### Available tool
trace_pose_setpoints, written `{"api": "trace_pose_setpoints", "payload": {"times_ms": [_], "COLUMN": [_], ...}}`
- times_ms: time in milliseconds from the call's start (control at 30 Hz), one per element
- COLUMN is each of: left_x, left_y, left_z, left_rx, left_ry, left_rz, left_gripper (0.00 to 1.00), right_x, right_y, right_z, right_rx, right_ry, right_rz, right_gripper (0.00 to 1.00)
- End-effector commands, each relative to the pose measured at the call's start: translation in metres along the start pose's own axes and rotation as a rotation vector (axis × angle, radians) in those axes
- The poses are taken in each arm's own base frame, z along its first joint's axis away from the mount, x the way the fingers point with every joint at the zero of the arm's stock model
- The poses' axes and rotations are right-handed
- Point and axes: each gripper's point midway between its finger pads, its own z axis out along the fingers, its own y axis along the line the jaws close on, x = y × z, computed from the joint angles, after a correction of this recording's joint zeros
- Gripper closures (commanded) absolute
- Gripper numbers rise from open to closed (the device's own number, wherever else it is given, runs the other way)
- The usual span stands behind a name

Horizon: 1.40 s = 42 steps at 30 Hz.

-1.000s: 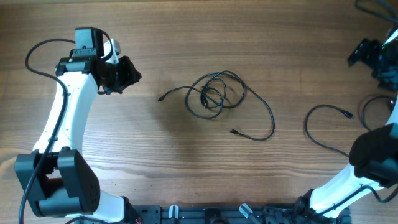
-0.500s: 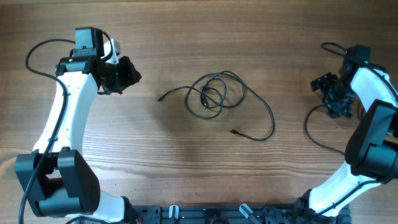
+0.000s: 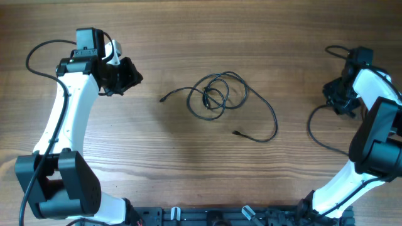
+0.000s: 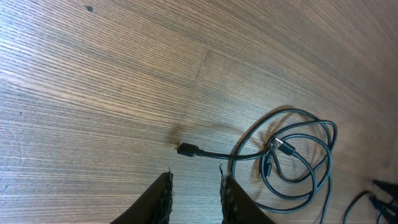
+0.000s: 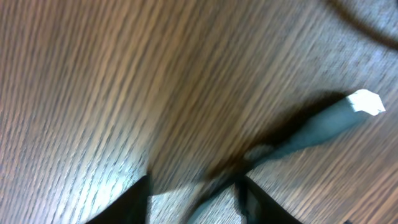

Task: Untangle cables

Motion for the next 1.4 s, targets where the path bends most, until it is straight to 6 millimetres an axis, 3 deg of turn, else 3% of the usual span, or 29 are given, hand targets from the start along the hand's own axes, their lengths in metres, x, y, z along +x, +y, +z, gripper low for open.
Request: {"api": "trace_pose_setpoints", "payload": {"times_ms": [0,33,133,167,267,367,433,500,567,633,700,733,767,800,833,967,1067,1100,1200,1267,1367], "left_x": [0.002,0.003,0.003,0.003,0.003,0.003,0.003,0.003,0.004,0.005,0.005,0.005,0.005,0.005,0.005,0.005,0.005,0.005,0.005,0.004,0.003], "left_y": [0.003,0.003,0.003,0.003,0.003,0.003,0.003,0.003,0.003,0.004,0.004,0.004,0.004,0.004,0.004,0.004,0.004,0.004,0.004,0.004,0.003], "left_z": [0.004,0.004,0.004,0.004,0.004,0.004,0.004,0.004,0.004,0.004,0.004,0.004,0.004,0.004,0.004,0.004,0.004,0.004,0.004,0.004,0.004], "left_rx": [-0.01,-0.01,-0.01,-0.01,-0.011,-0.011,-0.011,-0.011,-0.012,-0.014,-0.014,-0.014,-0.014,-0.014,-0.014,-0.014,-0.014,-0.014,-0.014,-0.013,-0.011], "left_ry": [0.011,0.011,0.011,0.012,0.014,0.014,0.014,0.015,0.015,0.021,0.021,0.021,0.021,0.021,0.021,0.021,0.021,0.021,0.02,0.018,0.013], "left_rz": [-0.009,-0.009,-0.01,-0.01,-0.01,-0.01,-0.011,-0.011,-0.011,-0.013,-0.013,-0.013,-0.013,-0.013,-0.013,-0.013,-0.013,-0.013,-0.012,-0.012,-0.01], "left_gripper": [0.72,0.71,0.71,0.72,0.72,0.72,0.72,0.72,0.72,0.72,0.72,0.72,0.72,0.72,0.72,0.72,0.72,0.72,0.72,0.72,0.72], "right_x": [-0.006,-0.01,-0.036,-0.047,-0.09,-0.132,-0.157,-0.176,-0.188,-0.2,-0.205,-0.206,-0.207,-0.207,-0.206,-0.206,-0.202,-0.19,-0.16,-0.131,-0.075], "right_y": [-0.023,-0.019,0.012,0.02,0.036,0.02,-0.009,-0.048,-0.074,-0.094,-0.099,-0.098,-0.096,-0.095,-0.092,-0.068,-0.044,-0.04,-0.036,-0.016,0.037], "right_z": [0.019,0.018,-0.006,-0.022,-0.095,-0.141,-0.14,-0.124,-0.108,-0.08,-0.054,-0.046,-0.033,-0.025,-0.025,-0.053,-0.109,-0.129,-0.131,-0.129,-0.137], "right_rx": [0.077,0.052,-0.105,-0.157,-0.333,-0.378,-0.326,-0.209,-0.137,-0.105,-0.096,-0.093,-0.09,-0.09,-0.1,-0.239,-0.409,-0.437,-0.426,-0.45,-0.511], "right_ry": [0.002,-0.002,-0.005,-0.022,-0.122,-0.276,-0.33,-0.365,-0.378,-0.362,-0.343,-0.338,-0.332,-0.324,-0.318,-0.301,-0.326,-0.314,-0.224,-0.153,-0.077], "right_rz": [0.01,-0.01,-0.089,-0.1,-0.129,-0.056,0.074,0.229,0.334,0.416,0.452,0.444,0.443,0.442,0.438,0.303,0.173,0.128,0.031,-0.115,-0.393], "right_gripper": [0.81,0.95,0.96,0.96,0.96,0.96,0.96,0.96,0.96,0.96,0.96,0.95,0.72,0.24,0.0,0.0,0.0,0.0,0.0,0.0,0.0]}}
